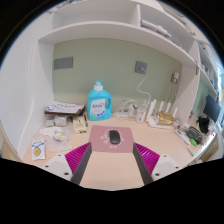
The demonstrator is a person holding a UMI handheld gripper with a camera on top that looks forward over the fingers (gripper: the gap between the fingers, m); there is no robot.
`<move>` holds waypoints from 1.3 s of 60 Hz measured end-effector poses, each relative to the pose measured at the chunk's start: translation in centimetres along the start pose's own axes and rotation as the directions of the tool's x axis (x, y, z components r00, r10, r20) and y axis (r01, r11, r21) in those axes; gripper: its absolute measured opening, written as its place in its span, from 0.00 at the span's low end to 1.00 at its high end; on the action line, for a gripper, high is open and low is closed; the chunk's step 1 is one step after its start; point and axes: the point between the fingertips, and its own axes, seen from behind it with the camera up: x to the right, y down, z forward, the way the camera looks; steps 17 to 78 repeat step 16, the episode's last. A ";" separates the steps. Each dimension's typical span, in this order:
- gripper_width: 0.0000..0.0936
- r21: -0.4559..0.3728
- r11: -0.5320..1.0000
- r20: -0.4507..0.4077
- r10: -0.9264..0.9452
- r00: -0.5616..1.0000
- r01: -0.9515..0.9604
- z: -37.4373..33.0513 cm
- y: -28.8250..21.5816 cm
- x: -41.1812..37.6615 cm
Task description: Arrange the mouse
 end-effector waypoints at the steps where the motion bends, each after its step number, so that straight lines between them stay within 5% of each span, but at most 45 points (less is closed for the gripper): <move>1: 0.91 -0.001 1.000 0.000 -0.001 1.000 0.001 -0.3 0.2 -0.1; 78: 0.91 -0.017 1.000 -0.011 0.007 1.000 -0.007 -2.5 1.5 -1.3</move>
